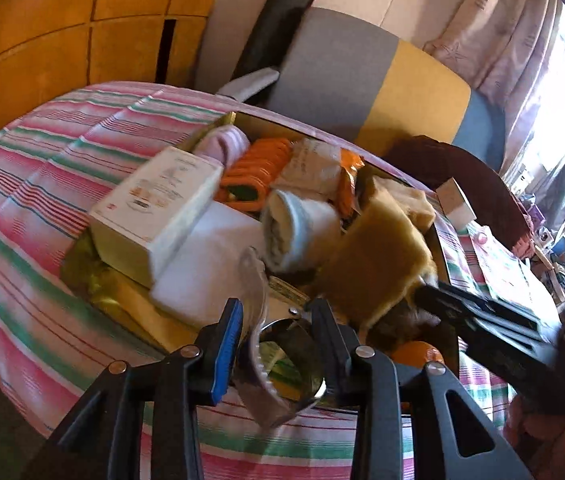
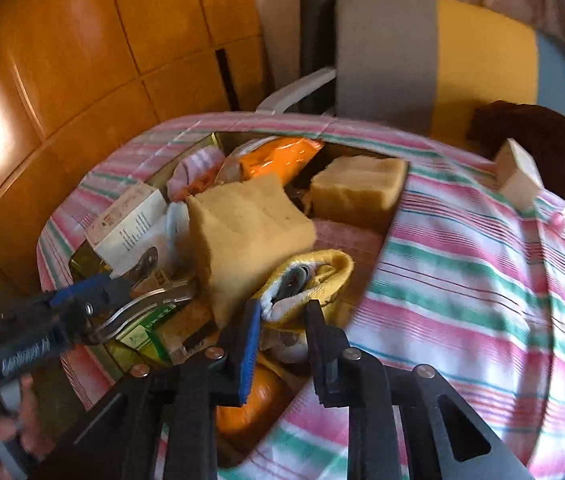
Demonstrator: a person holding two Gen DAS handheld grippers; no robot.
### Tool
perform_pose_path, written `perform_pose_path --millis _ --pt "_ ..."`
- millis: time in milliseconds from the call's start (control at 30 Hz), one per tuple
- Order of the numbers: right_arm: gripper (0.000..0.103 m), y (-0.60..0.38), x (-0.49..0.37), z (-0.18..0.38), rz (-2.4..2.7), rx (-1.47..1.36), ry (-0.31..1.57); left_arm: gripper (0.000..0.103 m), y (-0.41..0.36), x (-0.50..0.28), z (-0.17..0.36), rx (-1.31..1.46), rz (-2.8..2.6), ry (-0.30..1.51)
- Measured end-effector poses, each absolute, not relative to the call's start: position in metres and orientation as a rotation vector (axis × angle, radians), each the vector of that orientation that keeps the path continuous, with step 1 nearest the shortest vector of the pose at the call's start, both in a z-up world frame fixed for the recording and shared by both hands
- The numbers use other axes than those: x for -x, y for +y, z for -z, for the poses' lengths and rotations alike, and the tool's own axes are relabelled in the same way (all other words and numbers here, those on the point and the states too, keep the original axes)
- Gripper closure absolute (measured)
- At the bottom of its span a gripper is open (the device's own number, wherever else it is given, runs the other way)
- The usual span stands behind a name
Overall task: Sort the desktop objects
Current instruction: 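Open both tools to drop the tongs and orange into the tray, then move both tools back toward the white box and pink roller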
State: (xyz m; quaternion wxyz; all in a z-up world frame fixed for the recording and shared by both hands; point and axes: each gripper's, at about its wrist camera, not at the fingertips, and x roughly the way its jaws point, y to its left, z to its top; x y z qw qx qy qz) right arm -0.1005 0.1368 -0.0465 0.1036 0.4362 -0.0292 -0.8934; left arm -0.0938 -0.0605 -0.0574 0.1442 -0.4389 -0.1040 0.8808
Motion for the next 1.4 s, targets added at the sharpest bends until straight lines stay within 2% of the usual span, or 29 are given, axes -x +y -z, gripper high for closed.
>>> perform_pose_path --millis 167,267,333,467,600,733,833,867,900,933,1067,1300,1400 --pt "0.080 0.139 0.131 0.052 2.650 -1.313 -0.104 0.067 -0.037 0.099 0.064 1.256 -2.489 -0.273" --pt "0.075 0.140 0.127 0.049 2.643 -1.282 -0.093 0.067 -0.040 0.099 0.060 1.249 -2.451 -0.367" --pt "0.074 0.147 0.115 0.042 2.645 -1.236 -0.160 0.065 -0.048 0.096 0.053 1.216 -2.482 -0.401" --pt "0.062 0.163 0.088 0.028 2.697 -1.121 -0.270 0.057 -0.071 0.092 0.035 1.139 -2.576 -0.462" --pt "0.062 0.173 0.076 0.022 2.684 -1.090 -0.393 0.056 -0.085 0.093 0.029 1.150 -2.633 -0.477" --pt "0.062 0.175 0.068 0.017 2.681 -1.061 -0.434 0.056 -0.076 0.087 0.034 1.206 -2.594 -0.412" --pt "0.062 0.180 0.059 0.015 2.671 -1.052 -0.476 0.058 -0.054 0.080 0.040 1.260 -2.608 -0.217" --pt "0.062 0.182 0.057 0.015 2.669 -1.049 -0.488 0.063 -0.046 0.080 0.044 1.282 -2.620 -0.132" --pt "0.062 0.184 0.054 0.015 2.668 -1.043 -0.500 0.074 -0.038 0.081 0.048 1.304 -2.609 -0.075" --pt "0.062 0.186 0.052 0.014 2.670 -1.040 -0.509 0.078 -0.031 0.084 0.053 1.328 -2.585 -0.035" --pt "0.062 0.197 0.047 0.016 2.680 -1.033 -0.534 0.079 -0.008 0.096 0.065 1.340 -2.570 0.082" --pt "0.062 0.233 0.045 0.020 2.700 -1.014 -0.641 0.071 -0.026 0.097 0.053 1.362 -2.646 -0.082" --pt "0.058 0.257 0.043 0.027 2.730 -1.018 -0.687 0.068 -0.036 0.095 0.044 1.342 -2.722 -0.149"
